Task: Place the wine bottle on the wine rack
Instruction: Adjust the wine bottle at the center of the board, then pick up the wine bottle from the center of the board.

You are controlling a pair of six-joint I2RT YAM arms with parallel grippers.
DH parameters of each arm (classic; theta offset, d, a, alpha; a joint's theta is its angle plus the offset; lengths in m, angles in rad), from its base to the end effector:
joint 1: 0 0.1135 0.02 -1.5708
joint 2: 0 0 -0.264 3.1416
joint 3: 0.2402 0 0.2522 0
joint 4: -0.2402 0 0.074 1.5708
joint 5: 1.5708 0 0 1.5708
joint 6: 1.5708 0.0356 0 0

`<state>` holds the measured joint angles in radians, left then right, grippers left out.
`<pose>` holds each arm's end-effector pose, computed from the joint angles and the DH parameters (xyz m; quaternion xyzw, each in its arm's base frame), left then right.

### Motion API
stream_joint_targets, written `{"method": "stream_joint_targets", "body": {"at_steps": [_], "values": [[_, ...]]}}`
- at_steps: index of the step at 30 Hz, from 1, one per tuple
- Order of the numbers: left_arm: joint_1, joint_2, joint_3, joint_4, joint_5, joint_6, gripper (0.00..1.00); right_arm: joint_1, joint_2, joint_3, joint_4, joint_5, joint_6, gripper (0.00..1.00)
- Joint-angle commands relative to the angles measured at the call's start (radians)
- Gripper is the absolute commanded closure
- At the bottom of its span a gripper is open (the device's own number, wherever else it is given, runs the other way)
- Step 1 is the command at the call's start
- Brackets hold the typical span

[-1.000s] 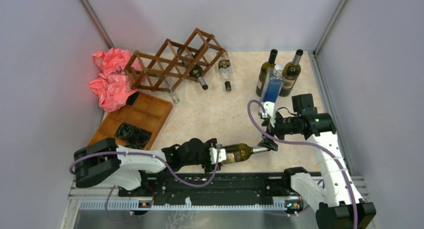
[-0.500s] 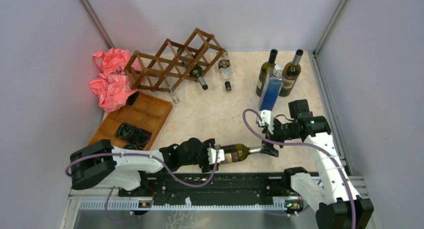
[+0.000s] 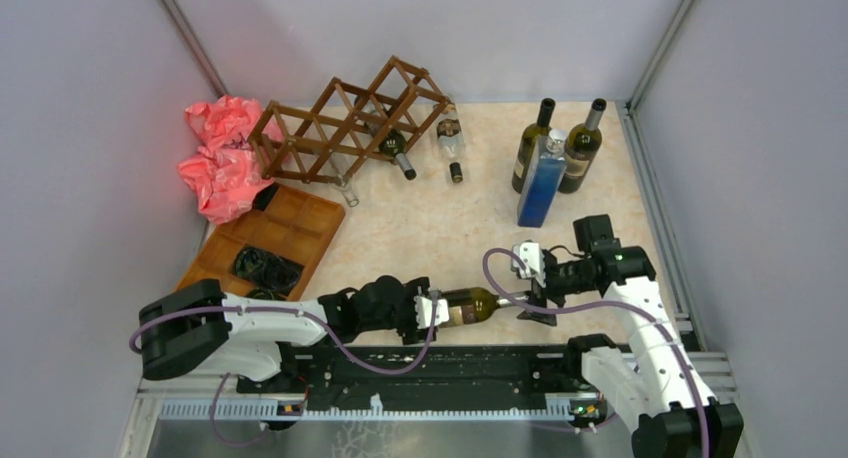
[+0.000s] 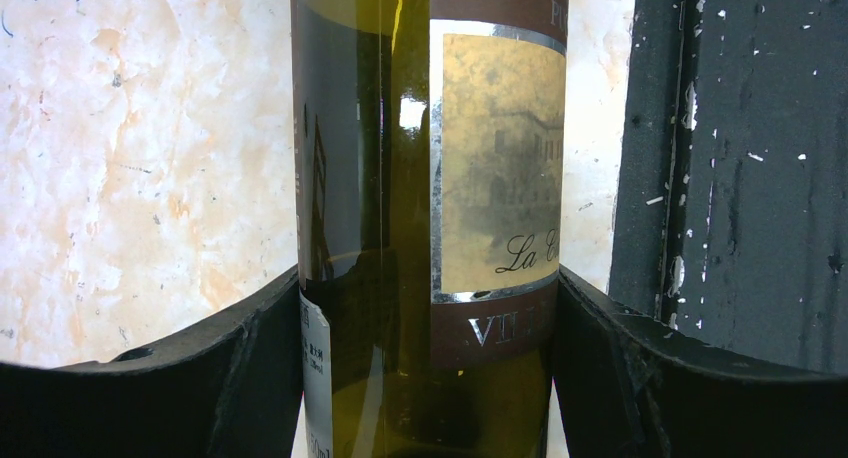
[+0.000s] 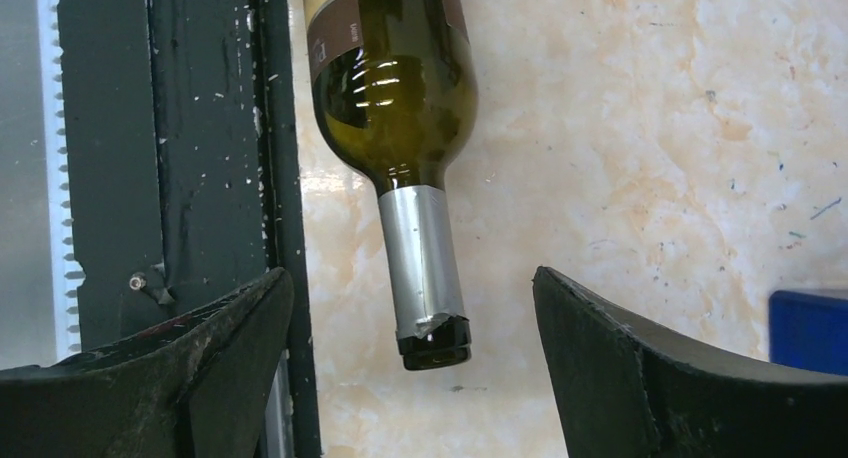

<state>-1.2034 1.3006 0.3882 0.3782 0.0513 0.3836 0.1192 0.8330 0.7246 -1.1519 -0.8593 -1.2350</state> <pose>0.0849 -0.2257 0.1551 0.6279 0.6000 -0.2178 0.4453 0.1181 0.0413 0.2494 -0.6129 0.6597 0.2747 0.3371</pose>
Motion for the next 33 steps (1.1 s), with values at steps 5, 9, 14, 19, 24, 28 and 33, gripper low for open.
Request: {"method": "stream_joint_targets", "body": {"at_steps": [5,9,14,19,24,28,33], "values": [[0.007,-0.036,-0.004,0.061,-0.005,0.014,1.0,-0.006,-0.01,-0.05,0.041,-0.104,-0.146,0.07],[0.007,-0.038,-0.006,0.062,-0.007,0.011,1.0,-0.006,-0.004,-0.074,0.074,-0.107,-0.159,0.05],[0.007,-0.038,-0.014,0.074,-0.005,0.004,1.0,-0.005,0.009,-0.11,0.135,-0.078,-0.158,0.05],[0.007,-0.039,-0.017,0.078,-0.003,-0.002,1.0,-0.004,0.014,-0.144,0.188,-0.09,-0.164,0.05],[0.007,-0.038,-0.021,0.085,-0.001,-0.008,1.0,-0.001,0.033,-0.174,0.211,-0.116,-0.205,0.06],[0.007,-0.037,-0.024,0.095,0.0,-0.012,1.0,0.026,0.055,-0.189,0.259,-0.091,-0.172,0.08],[0.007,-0.029,-0.018,0.102,0.006,-0.012,1.0,0.119,0.056,-0.232,0.431,0.009,0.017,0.14]]}}
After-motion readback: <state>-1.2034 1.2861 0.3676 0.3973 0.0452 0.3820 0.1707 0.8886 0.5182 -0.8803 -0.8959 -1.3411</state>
